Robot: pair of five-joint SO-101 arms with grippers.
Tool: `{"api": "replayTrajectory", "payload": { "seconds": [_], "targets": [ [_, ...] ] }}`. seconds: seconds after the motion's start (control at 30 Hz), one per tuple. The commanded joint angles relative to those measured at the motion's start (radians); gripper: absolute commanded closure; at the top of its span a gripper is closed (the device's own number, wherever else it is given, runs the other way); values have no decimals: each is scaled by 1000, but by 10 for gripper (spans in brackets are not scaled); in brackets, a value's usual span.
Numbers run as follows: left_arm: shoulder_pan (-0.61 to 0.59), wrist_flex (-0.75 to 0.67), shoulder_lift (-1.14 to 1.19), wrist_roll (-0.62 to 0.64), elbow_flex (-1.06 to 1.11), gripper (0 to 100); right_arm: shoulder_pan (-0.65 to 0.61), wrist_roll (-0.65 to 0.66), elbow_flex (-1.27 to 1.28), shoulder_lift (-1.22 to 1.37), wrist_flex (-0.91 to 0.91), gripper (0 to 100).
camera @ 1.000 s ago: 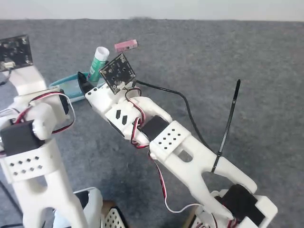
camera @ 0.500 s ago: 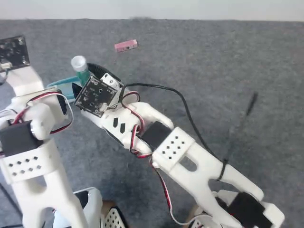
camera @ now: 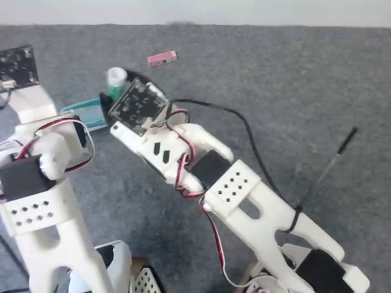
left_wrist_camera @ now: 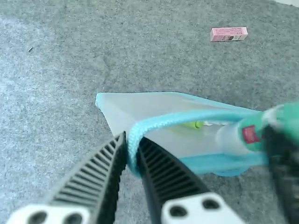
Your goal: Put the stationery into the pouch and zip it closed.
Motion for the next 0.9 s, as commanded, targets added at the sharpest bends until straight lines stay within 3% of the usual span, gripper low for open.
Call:
{"api": "replayTrajectory", "payload": {
  "seconds": [0.0,0.33,0.53,0.87],
  "targets": [
    [-8,-9,-8,15,-50,988,13,-12,-63,-81,1,820],
    [-8,-9,-8,15,-48,988,12,-11,-28,-120,30,827],
    [-8,-9,-8,15,-47,988,7,-6,5,-124,31,991],
    [-8,-9,-8,14,-45,988,21,-5,-18,-61,65,991]
  ]
}}
